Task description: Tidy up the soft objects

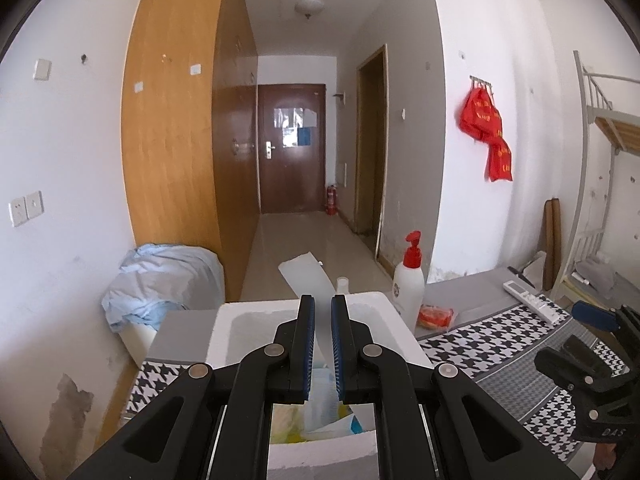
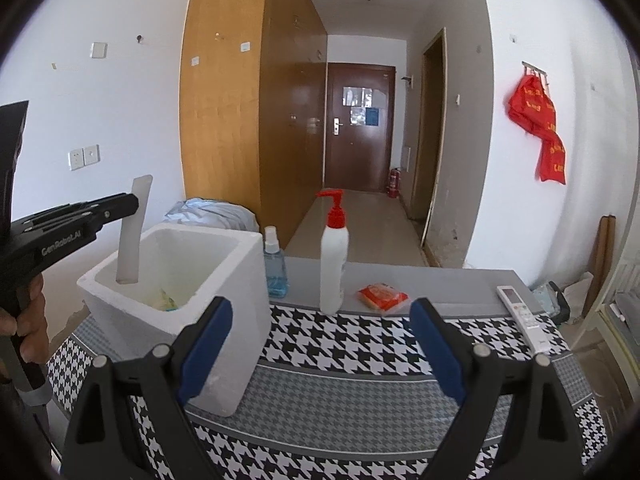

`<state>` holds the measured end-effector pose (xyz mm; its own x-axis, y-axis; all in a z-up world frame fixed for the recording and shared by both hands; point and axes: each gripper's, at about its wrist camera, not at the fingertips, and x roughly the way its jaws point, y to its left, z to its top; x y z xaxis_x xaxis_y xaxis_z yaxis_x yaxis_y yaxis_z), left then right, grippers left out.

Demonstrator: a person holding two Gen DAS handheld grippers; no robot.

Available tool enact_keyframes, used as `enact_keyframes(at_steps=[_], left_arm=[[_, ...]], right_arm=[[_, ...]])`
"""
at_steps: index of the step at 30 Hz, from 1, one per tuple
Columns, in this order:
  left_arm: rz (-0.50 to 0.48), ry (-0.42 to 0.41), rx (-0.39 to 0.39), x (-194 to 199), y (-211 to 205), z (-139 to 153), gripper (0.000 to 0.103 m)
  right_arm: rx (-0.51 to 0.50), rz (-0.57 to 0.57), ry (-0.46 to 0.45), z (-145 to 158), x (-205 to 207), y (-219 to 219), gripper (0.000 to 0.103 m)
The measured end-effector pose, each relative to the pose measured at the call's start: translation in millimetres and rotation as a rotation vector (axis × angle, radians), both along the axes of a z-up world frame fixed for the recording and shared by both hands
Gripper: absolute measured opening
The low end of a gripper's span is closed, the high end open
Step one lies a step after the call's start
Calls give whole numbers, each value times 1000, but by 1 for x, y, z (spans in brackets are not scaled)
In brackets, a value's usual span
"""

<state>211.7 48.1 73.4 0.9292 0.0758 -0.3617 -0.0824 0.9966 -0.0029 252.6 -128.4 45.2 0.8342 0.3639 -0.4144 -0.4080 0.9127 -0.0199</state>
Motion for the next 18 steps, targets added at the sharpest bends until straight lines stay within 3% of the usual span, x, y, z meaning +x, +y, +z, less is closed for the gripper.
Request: enact_keyframes(at_steps=[8,9,11,13,16,18], left_arm=[[1,18,-20,11,-1,-6,11],[5,21,-20,11,0,-6,15],[8,28,-21,12,-1,-7,33],[25,23,-18,9,-2,-7,69],[44,-11,-20,-1,-3,-5,91],[40,-17,-11,-7,-7,-5,94]], right_arm=[[-13,-16,-4,-2,-3,-5,93],[-14,-15,-5,-2,-3,-5,93],[-14,-12,-5,-1,-3,-6,93],[-11,-9,-7,0,-4,-7,93],[-5,3,-14,1,-7,-8,93],[3,14,-19,3,-11,-9,93]])
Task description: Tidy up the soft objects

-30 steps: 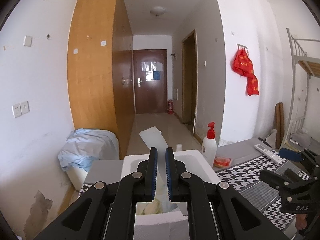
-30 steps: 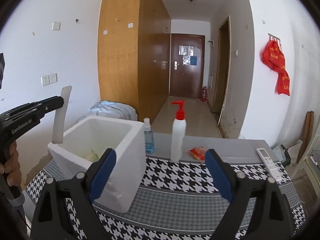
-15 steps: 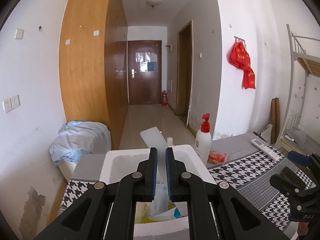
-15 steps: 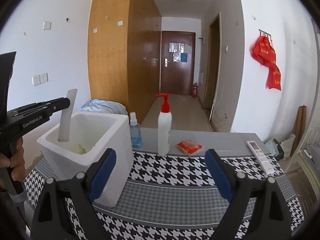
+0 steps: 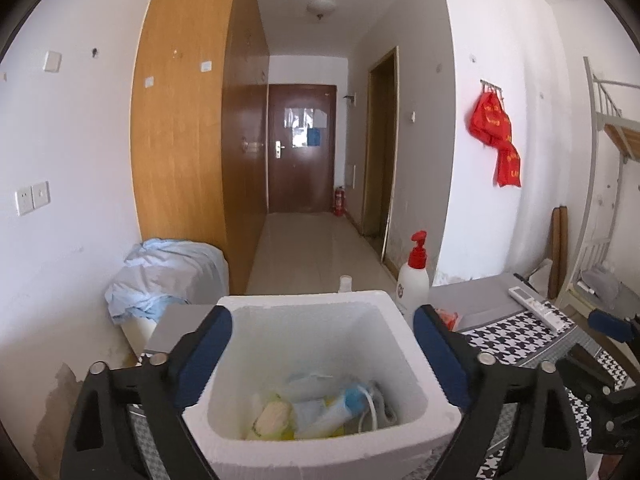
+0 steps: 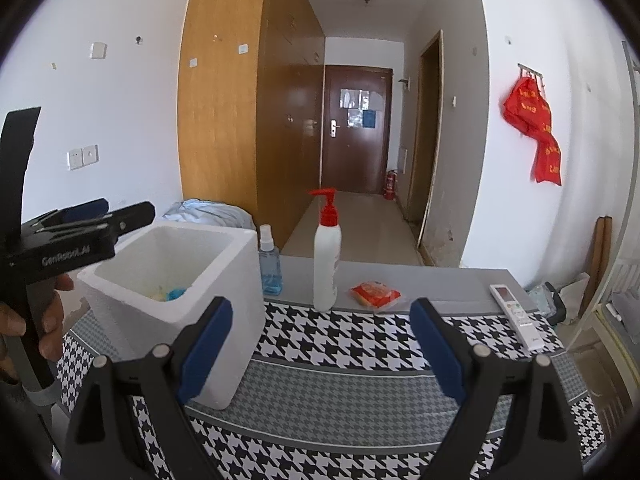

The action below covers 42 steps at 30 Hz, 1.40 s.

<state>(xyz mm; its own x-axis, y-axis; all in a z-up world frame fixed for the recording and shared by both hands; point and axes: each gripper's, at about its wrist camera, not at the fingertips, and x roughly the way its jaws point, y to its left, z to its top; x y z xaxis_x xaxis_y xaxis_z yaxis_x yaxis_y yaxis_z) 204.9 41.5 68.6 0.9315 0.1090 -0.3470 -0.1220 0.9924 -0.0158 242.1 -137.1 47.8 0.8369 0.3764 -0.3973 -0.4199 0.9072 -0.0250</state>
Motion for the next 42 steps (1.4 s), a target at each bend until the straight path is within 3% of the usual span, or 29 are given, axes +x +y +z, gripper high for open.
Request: enact_keyframes(at_steps=[4,25,42], left_arm=[[13,-21,8,-14,-4,2,101],[38,-104,26,-74,-11,14,101],[-3,-170,45,-117,-26,7,102]], right_arm=[[10,17,-13,3,-8,-1,93],[52,38,-77,17,-49,-14,93],[84,56,-152,21,-82,-25,93]])
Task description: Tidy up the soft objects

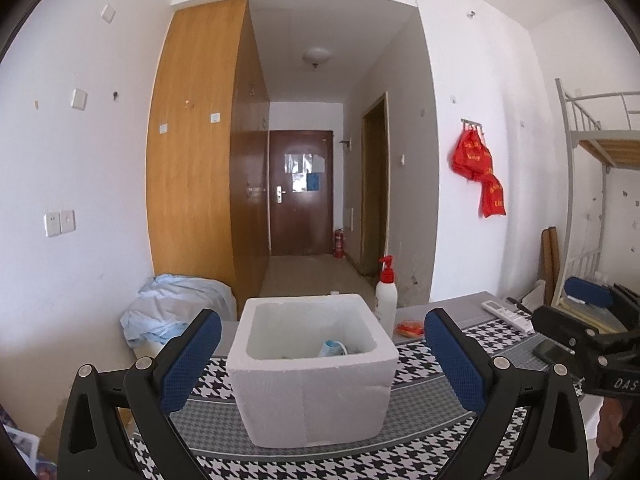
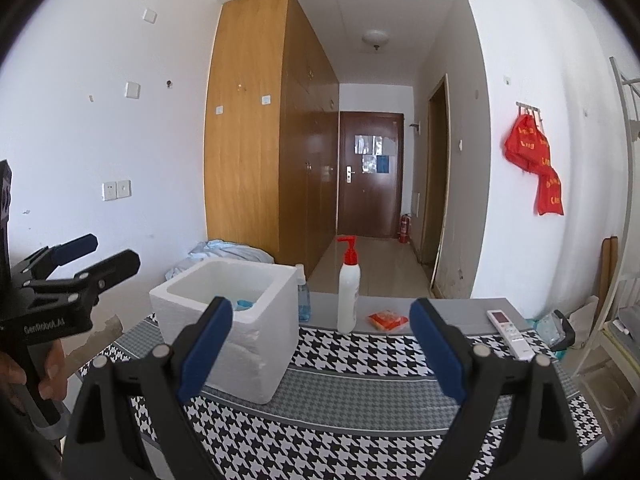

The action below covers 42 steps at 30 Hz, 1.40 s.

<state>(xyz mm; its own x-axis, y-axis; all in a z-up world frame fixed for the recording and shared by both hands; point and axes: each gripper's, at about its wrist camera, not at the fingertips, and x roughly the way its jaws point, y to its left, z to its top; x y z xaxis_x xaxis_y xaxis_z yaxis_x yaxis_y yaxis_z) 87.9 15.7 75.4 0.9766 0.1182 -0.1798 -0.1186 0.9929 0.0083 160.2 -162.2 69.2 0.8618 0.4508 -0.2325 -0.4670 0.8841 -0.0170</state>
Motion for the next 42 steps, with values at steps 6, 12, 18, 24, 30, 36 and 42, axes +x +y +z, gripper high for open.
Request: enact_keyframes(at_steps=[6,12,18,24,30,36,42], left_arm=[[-3,-10,-4,-12,-5,-9,102],[-9,-16,2,-18,-12,-19,102],[-11,-5,-1,-17,-17,-32,102],[-4,-14,-18,-21,-15,-36,102],[1,-24,-37,-23,-14,-38,102],[11,-24,-25,-25,-16,-41,102],[8,-14,-18,-27,-17,-45,102]], right_arm=[[10,-1,4,-7,-5,-6,93],[18,-6,8,-18,-11,-11,93],[30,2,4,-26,-15,-16,93],[23,-1,4,-32,-18,-17,93],[29,-21,5,-36,-21,-20,93],[36,-13,9,-40,-22,-21,93],[35,-18,18,-45,-21,-23,93]])
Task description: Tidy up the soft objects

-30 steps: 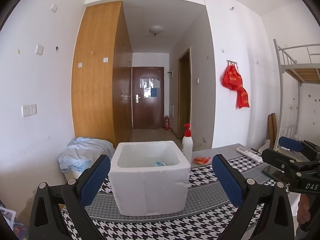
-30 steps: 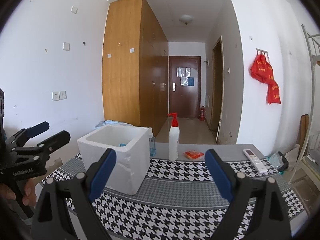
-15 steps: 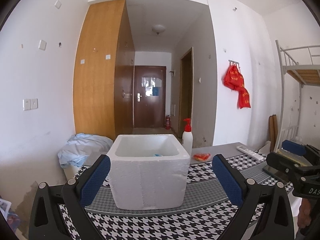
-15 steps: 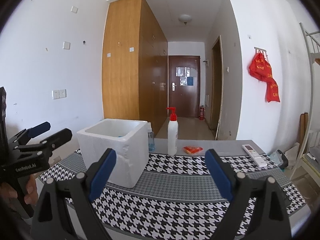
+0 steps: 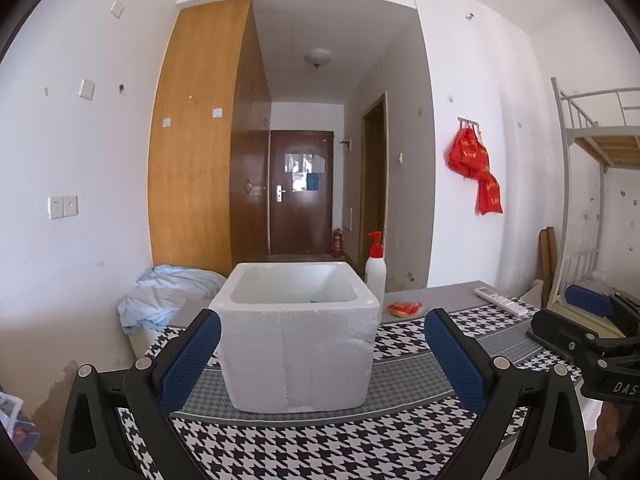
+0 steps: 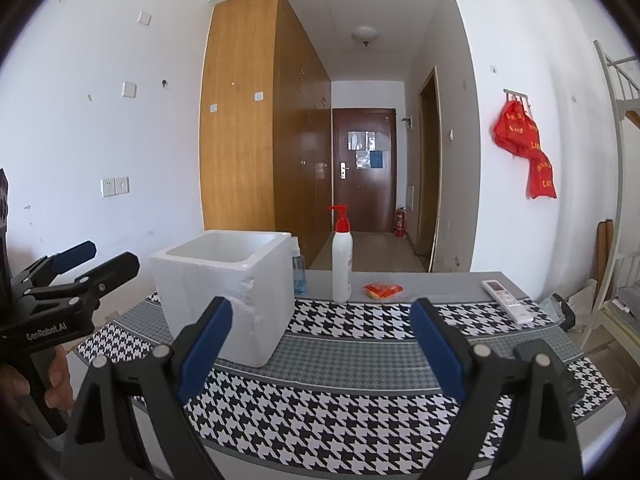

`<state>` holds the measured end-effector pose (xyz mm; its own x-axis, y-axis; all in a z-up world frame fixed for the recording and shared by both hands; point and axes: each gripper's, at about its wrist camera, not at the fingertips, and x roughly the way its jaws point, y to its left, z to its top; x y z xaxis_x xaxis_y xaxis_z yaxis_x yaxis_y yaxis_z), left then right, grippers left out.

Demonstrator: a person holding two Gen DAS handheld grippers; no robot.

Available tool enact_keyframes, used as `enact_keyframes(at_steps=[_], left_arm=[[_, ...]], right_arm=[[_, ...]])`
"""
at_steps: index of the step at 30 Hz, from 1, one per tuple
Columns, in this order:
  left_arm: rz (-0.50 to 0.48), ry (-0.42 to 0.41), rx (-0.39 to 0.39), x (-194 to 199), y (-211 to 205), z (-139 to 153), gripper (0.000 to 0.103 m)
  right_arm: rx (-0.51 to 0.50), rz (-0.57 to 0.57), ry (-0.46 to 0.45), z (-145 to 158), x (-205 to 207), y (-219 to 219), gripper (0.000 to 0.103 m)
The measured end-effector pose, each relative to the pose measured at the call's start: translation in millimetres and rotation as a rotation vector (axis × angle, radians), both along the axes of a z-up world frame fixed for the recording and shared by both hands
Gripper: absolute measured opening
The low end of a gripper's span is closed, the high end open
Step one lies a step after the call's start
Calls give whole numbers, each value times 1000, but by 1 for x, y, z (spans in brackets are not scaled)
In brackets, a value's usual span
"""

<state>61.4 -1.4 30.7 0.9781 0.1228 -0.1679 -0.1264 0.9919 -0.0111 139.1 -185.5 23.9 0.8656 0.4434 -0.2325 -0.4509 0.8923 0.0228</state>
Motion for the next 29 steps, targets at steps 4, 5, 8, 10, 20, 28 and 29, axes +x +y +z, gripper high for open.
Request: enact_keyframes(at_steps=[4,5,8,10,20,28,29], left_arm=[[-8,3,0,0,-1,-2,102],[-11,6,-1,0,-2,-2,102],[-20,8,5,-1,-3,-2,102],[-30,6,8,-2,-4,-2,102],[-36,6,15,-3,-5,-2,102],[-34,8,15,-4,-5,-2,102],[-31,7,17,-4,-5,-2,102]], right_arm=[[-2,-5,5,-2,-1,0,93],[-4,-7,7,-2,-1,0,93],[-1,-14,7,-2,-2,-1,93],[3,-18,8,-1,-2,-2,93],[-4,-13,4,0,-4,0,93],[1,-6,8,0,-3,0,93],[2,-6,8,0,-3,0,93]])
